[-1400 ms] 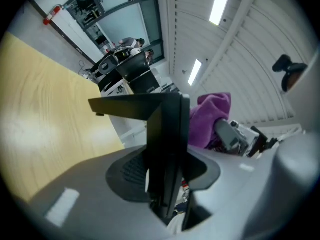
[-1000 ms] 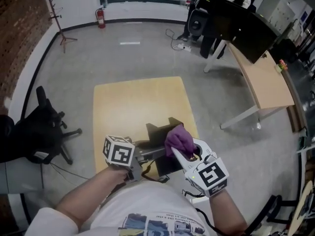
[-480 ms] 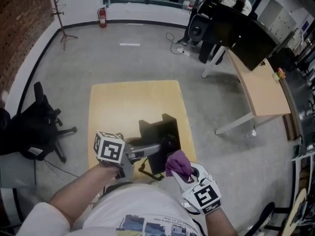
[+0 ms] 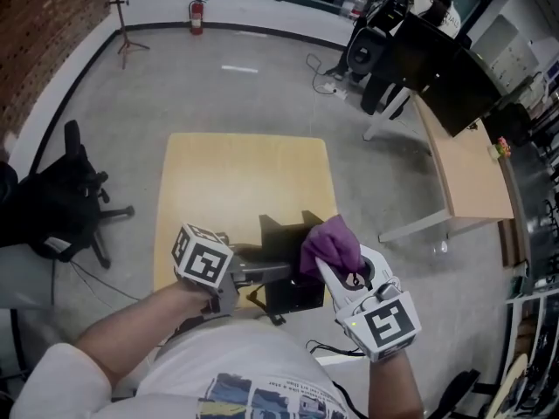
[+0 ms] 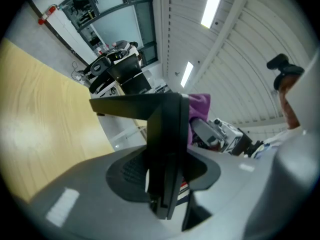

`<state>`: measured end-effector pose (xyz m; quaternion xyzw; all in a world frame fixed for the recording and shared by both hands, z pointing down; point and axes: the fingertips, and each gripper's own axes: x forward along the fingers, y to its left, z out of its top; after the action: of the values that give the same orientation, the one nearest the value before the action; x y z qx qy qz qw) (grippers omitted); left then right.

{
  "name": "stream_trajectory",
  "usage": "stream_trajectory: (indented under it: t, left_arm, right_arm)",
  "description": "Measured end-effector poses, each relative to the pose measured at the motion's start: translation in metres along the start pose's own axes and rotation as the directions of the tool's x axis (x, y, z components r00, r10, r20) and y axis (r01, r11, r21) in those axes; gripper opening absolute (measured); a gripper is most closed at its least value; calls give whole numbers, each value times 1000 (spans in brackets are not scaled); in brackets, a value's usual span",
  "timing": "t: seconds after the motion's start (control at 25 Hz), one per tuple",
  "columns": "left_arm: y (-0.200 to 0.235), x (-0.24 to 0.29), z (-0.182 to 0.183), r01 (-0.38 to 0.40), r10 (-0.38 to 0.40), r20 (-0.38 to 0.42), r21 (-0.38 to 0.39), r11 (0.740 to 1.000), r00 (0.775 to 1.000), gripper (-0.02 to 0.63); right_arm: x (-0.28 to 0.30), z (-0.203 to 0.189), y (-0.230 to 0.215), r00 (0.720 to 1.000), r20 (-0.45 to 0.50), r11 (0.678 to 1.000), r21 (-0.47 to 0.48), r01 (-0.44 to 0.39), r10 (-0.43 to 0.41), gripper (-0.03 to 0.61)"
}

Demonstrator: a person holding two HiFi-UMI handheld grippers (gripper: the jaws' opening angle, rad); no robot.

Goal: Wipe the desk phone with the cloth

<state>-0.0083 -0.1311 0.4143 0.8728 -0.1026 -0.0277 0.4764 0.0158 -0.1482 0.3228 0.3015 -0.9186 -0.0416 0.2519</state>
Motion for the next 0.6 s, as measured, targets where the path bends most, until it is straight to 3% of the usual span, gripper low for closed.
stream_trajectory:
  t: [0.36,0.6]
  left_arm:
    - [-2,-4,-2,1,-1,-2,3,1000,1000,181]
    - [-1,-10,7,4,-4,2,14,1000,1000,181]
  right_arm:
    - [1,-26,23,996,-53,998,-3,-65,65,106]
    - [-12,-62,46,989,-120,994,74,-76,84,106]
